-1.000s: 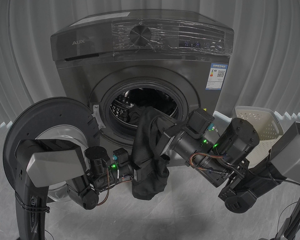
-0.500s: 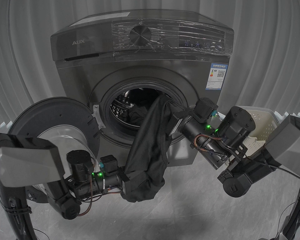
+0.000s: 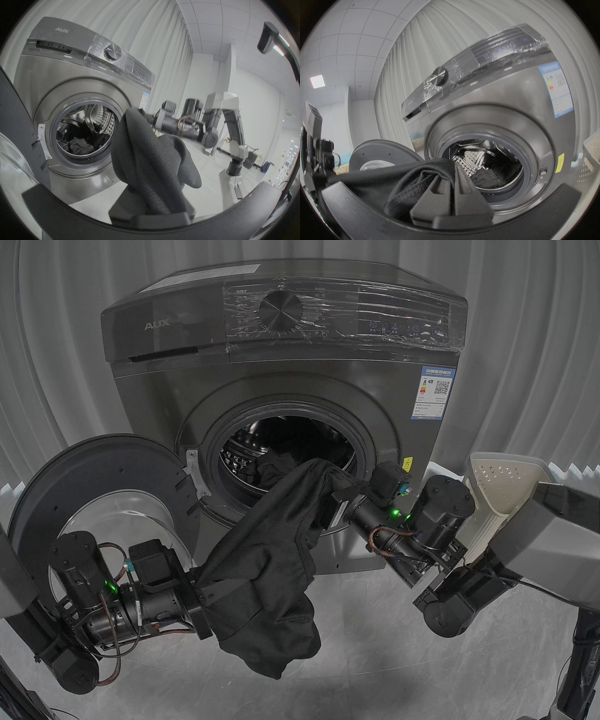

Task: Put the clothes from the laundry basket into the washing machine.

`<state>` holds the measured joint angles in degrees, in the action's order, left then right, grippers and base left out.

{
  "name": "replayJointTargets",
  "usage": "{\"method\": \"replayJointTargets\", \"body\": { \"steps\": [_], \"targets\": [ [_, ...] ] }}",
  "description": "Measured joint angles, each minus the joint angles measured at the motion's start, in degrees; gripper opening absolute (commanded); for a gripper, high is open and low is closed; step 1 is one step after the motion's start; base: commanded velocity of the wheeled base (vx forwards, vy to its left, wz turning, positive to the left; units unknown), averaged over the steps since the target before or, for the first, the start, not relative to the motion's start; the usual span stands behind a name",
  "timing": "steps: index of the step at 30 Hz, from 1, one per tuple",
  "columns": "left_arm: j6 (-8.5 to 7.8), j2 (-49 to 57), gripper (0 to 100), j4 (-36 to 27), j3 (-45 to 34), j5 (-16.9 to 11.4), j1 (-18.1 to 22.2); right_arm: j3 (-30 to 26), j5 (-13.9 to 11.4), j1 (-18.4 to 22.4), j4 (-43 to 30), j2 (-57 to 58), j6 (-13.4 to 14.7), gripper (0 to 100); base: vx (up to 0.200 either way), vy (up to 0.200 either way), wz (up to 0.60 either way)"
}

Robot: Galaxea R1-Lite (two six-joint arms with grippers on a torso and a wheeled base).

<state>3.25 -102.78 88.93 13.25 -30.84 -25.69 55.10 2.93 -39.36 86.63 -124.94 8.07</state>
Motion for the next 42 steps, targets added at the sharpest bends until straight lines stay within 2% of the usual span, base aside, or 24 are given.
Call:
{"method": "replayJointTargets", "body": {
  "steps": [4,10,11,17,21,24,30,32,36,38,42],
  "targets": [
    [1.99,2.8,0,0.07,0.17,-0.06,0.15,-0.09,-0.15,-0.16,0.44,-2.18,-0.05,0,0.0,0.0,0.0],
    [2.55,4.44,0,0.05,0.85,0.2,0.2,-3.06,-1.26,-1.12,1.39,-3.41,0.0,0,0.0,0.0,0.0],
    [2.57,4.52,0,0.05,0.94,0.28,0.2,-3.62,-1.37,-1.45,1.67,-3.47,0.0,100,0.0,0.0,0.0],
    [2.55,4.96,0,0.05,1.44,0.93,0.22,-6.55,-1.58,-2.54,2.19,-2.67,0.05,100,0.0,0.0,0.0],
    [2.51,5.23,0,0.02,1.51,3.39,0.35,-11.58,-1.6,-2.85,1.83,-0.22,-0.16,100,0.0,0.0,0.0],
    [2.4,5.38,0,0.02,1.57,7.83,0.37,-18.37,-1.56,-2.91,1.54,2.29,-0.41,100,0.0,0.0,0.0],
    [2.0,5.57,0,0.02,2.54,20.22,-0.27,-34.71,-1.38,-2.43,1.48,8.62,-0.55,100,0.0,0.0,0.0],
    [1.3,5.6,0,0.02,2.95,25.26,-0.57,-39.56,-1.38,-1.6,1.43,11.02,-0.61,100,0.0,0.0,0.0],
    [-0.72,5.57,0,0.05,3.67,32.39,-1.93,-45.0,-1.48,1.33,1.48,15.17,-0.82,100,0.0,0.0,0.0],
    [-0.96,5.42,0,0.07,3.78,34.18,-2.89,-46.03,-1.54,2.57,1.54,16.75,-0.85,100,0.0,0.0,0.0],
    [-0.8,4.0,0,0.05,3.34,34.76,-3.8,-46.62,-1.67,3.69,1.61,18.86,-0.79,100,0.0,0.0,0.0]
  ]
}}
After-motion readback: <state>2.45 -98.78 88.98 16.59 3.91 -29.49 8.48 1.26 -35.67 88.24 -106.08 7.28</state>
